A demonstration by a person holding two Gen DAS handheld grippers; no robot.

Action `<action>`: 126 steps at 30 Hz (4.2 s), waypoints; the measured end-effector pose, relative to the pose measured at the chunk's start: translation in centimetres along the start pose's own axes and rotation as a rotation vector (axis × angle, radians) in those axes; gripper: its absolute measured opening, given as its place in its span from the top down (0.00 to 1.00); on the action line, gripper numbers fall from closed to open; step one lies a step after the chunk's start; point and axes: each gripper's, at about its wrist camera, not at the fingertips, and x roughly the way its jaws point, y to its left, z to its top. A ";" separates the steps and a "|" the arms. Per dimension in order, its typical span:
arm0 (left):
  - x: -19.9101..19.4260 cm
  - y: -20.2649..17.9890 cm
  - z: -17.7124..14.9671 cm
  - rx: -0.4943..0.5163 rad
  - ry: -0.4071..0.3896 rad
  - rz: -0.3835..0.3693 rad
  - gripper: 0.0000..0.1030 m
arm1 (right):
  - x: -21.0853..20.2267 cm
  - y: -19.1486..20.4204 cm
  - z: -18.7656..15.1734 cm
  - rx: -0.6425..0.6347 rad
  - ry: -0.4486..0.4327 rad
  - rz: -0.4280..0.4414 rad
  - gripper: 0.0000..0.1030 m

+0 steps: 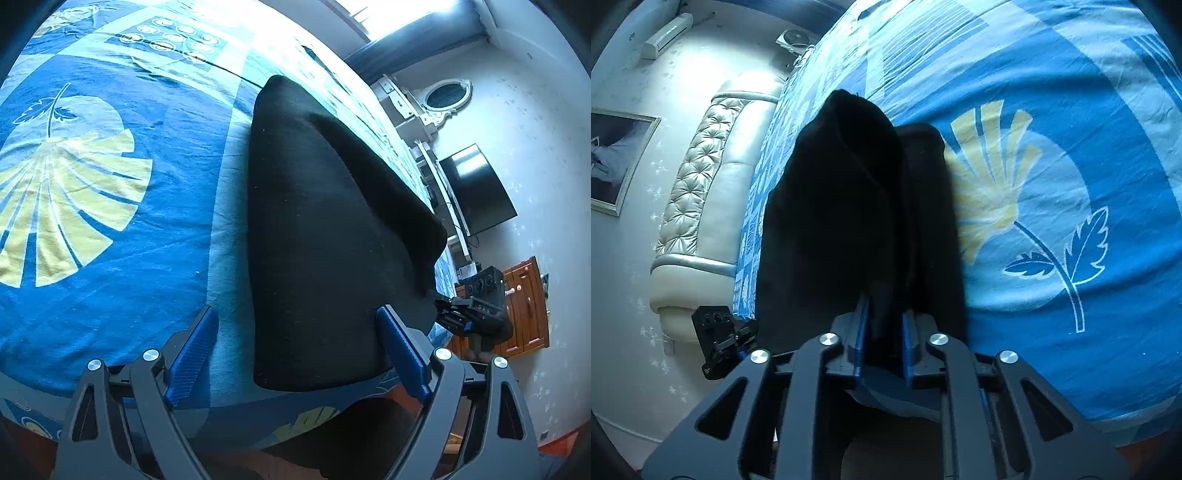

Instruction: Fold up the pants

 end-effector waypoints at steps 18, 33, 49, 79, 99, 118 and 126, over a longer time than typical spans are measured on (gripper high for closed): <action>0.5 -1.0 0.0 -0.037 -0.023 0.004 0.11 | -0.1 -2.1 -1.0 0.051 0.038 0.088 0.15; 1.6 -1.5 0.0 0.043 0.044 -0.008 0.58 | 0.2 -1.9 -0.9 -0.035 0.059 -0.005 0.65; 0.1 2.5 5.1 0.046 -0.089 -0.048 0.22 | 1.9 -0.3 5.7 -0.092 -0.024 0.070 0.10; 5.3 0.8 11.4 0.183 0.002 0.010 0.50 | 4.8 -2.4 10.5 -0.043 -0.065 0.074 0.57; 5.1 -1.9 10.4 0.277 -0.076 0.166 0.71 | 4.6 -1.0 10.0 -0.091 -0.111 0.014 0.62; 3.9 -1.4 11.7 0.268 -0.133 0.191 0.76 | 5.9 1.0 11.2 -0.138 -0.122 0.004 0.66; 2.9 0.3 14.2 0.243 -0.145 0.225 0.76 | 8.8 2.9 13.2 -0.151 -0.110 0.032 0.66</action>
